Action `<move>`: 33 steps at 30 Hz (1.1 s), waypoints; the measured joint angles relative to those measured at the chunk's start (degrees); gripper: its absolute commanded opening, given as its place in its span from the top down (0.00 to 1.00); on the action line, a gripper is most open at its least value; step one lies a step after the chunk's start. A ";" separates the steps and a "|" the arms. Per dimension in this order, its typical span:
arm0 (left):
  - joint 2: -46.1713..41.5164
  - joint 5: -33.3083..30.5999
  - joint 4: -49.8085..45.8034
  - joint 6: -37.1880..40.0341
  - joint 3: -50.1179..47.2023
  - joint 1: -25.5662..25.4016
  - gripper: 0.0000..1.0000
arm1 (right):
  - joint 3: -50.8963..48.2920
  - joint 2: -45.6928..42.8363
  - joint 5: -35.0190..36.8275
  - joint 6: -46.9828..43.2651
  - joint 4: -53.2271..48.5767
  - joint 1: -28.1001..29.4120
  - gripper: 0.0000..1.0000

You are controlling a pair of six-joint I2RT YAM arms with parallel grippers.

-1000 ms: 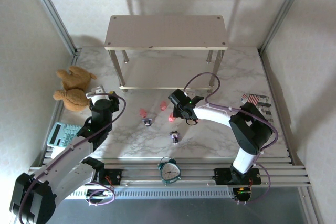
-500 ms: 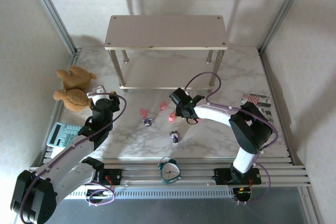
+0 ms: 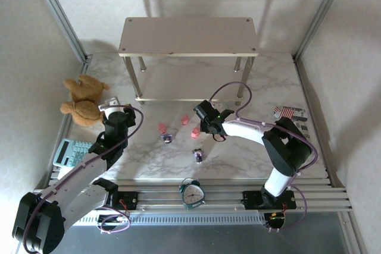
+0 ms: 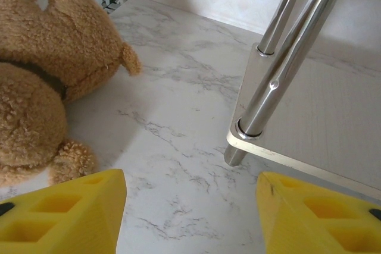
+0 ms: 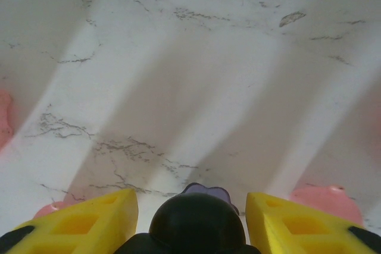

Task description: Place and organize the plastic toys onto the shelf

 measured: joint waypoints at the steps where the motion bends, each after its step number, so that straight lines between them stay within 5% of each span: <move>1: 0.00 0.00 0.00 0.00 0.00 0.00 0.41 | 0.00 -0.74 0.28 -0.72 -0.44 -0.04 0.60; 15: 0.28 1.49 -0.02 -0.04 0.00 0.02 0.41 | 8.50 -5.55 3.32 -10.51 -4.44 -5.29 0.60; 33: 0.28 1.46 -0.07 0.00 0.00 0.07 0.41 | 20.11 5.44 1.14 -16.98 -3.06 -11.69 0.62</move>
